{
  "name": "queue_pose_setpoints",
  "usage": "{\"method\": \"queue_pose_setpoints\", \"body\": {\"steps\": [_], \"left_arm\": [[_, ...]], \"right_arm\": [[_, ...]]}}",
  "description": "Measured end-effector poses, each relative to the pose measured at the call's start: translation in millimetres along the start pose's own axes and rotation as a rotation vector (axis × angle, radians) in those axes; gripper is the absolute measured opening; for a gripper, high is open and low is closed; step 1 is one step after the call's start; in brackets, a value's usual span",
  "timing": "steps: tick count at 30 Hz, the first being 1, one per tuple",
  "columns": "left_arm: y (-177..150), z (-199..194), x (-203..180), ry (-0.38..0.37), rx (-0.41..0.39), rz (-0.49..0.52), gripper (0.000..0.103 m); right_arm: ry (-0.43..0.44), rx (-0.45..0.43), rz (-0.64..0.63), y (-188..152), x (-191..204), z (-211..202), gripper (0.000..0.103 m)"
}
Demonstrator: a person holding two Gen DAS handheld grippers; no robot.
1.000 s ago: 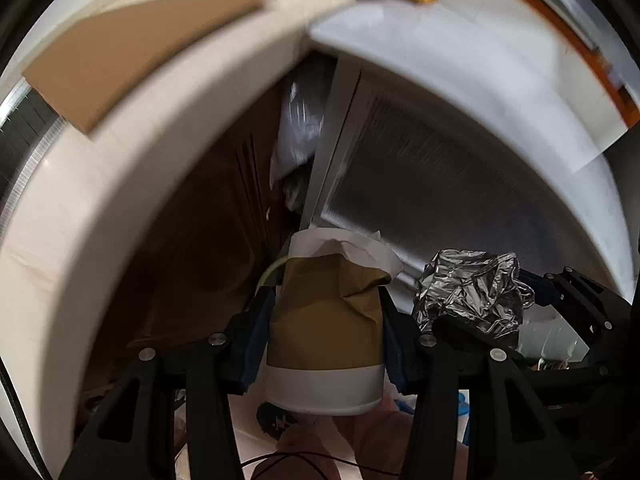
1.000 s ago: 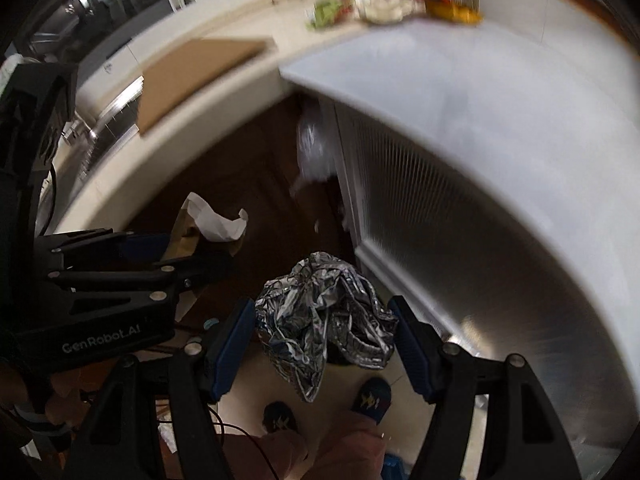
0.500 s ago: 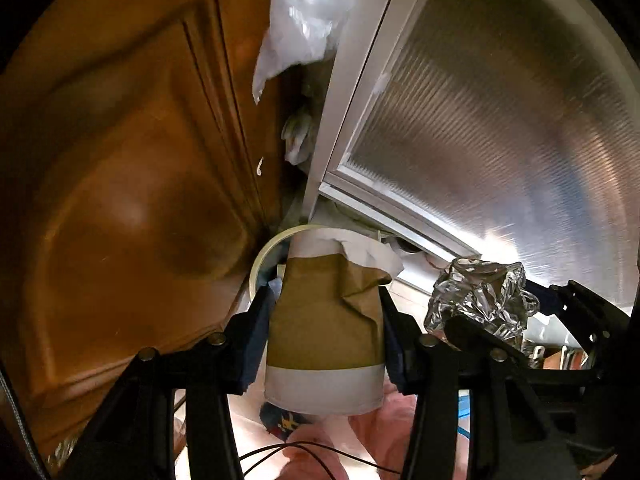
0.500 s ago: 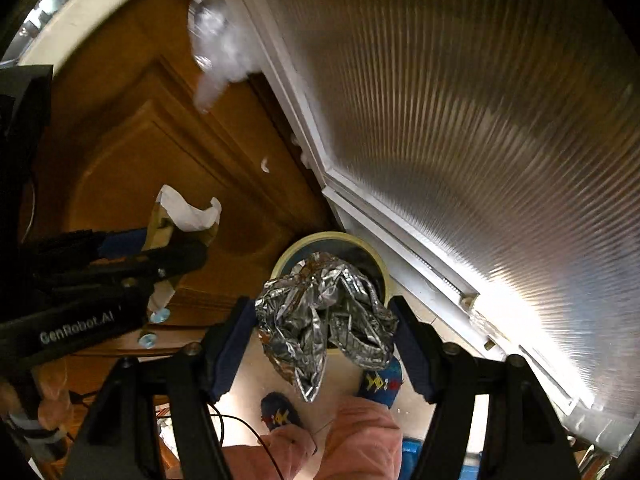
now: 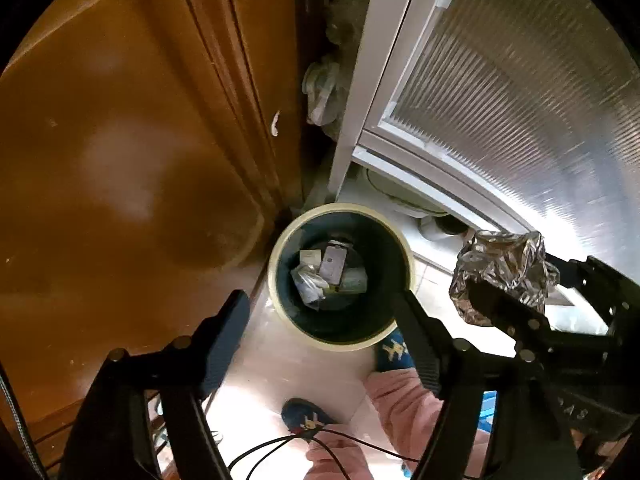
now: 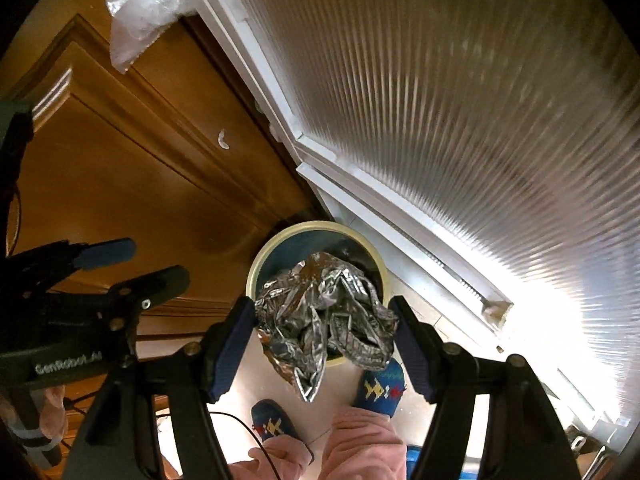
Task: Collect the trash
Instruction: 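Carry the foil ball and paper cup down over the floor bin and open both tools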
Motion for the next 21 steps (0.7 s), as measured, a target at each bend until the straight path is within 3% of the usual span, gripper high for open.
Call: {"method": "queue_pose_setpoints", "body": {"steps": [13,16,21], "left_arm": [[-12,-10,22,0.074,-0.046,0.002,0.079],[-13,-10,26,0.079,-0.045,-0.009,0.079],[-17,-15,30,0.067,-0.045,-0.034,0.079]], "right_arm": [[0.041,0.008,-0.026,7,16,12,0.072],[0.027,0.000,-0.038,8,20,13,0.081],[0.021,0.012,-0.058,6,27,11,0.081]]}}
Point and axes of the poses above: each gripper's, at about its wrist camera, not at the fingertips, and z roughly the way its jaws point, x to its left, y to its top, the point moved 6 cm from there along z, roughly the way its jaws point, and after that the axes turned 4 degrees about x, right-handed, at the moved point
